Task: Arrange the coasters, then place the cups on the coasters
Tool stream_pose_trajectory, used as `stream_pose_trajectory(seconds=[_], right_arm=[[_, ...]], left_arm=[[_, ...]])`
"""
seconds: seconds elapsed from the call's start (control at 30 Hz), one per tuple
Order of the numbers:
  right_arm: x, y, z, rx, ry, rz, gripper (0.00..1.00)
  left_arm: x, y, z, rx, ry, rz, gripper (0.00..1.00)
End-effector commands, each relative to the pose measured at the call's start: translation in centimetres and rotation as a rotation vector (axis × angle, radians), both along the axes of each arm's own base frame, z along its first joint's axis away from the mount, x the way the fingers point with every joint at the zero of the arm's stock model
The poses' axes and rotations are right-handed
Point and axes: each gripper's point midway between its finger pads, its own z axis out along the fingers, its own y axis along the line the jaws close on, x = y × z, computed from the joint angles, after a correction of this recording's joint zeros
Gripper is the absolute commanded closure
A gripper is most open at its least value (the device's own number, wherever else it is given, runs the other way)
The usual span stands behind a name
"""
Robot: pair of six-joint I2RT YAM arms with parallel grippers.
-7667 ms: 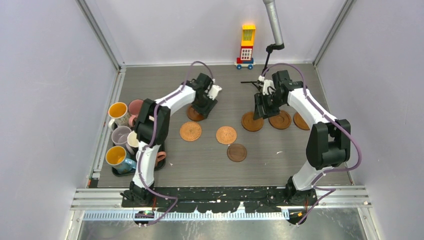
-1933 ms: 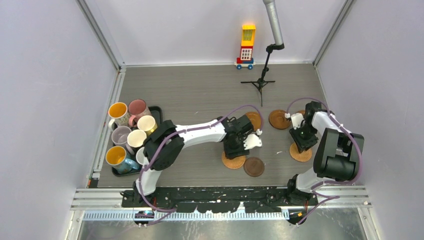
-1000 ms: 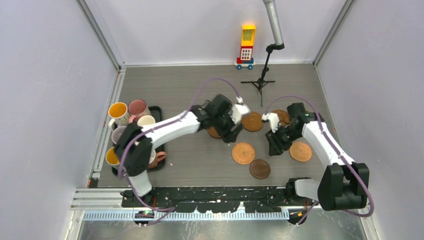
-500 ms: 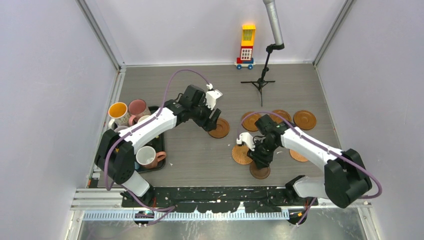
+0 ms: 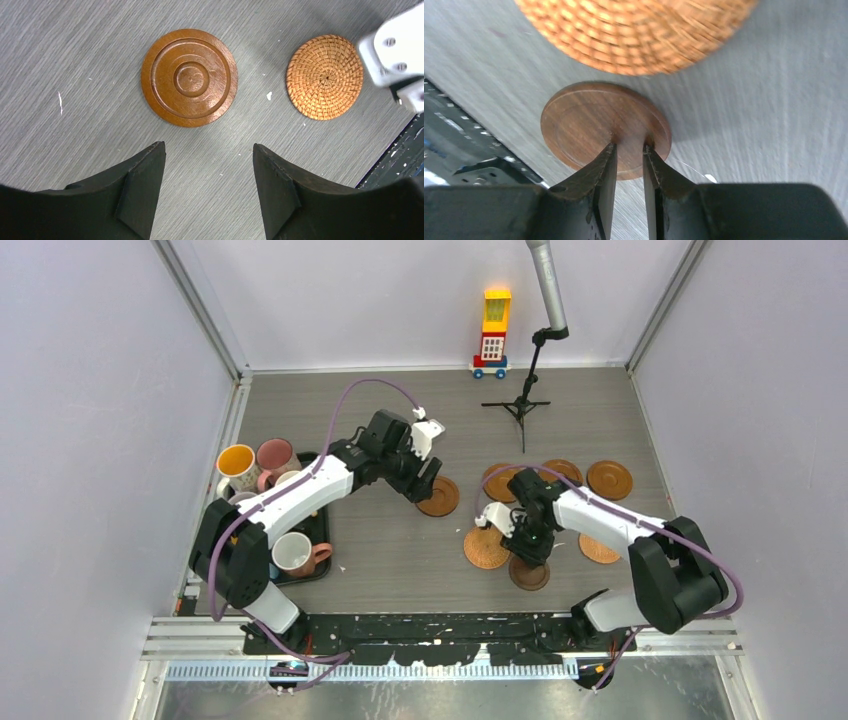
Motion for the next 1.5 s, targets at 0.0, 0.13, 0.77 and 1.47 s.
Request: stream_pose_trajectory(seconds=[0.0, 0.13, 0.77, 1.47], right_arm=[[3.6, -3.0, -0.1, -0.119, -0.116, -0.068, 0.69], [4.8, -5.0, 0.2, -0.141, -0.118, -0.115, 0.69], [9.0, -4.7, 3.4, -0.002, -0.139, -0.283, 0.61], [19.3, -19.3, 6.1, -0.031, -0.262, -0.960, 0.62]], left_arm=[[0.2, 0.2, 1.2, -0.004, -0.045, -0.009, 0.34], [0.1, 0.3, 0.8, 0.007, -0.041, -0.016, 0.33], [0.3, 1.1, -0.6, 0.049, 0.009, -0.004, 0.32], [4.0, -1.9, -6.3, 0.282, -0.005, -0.040, 0.33]])
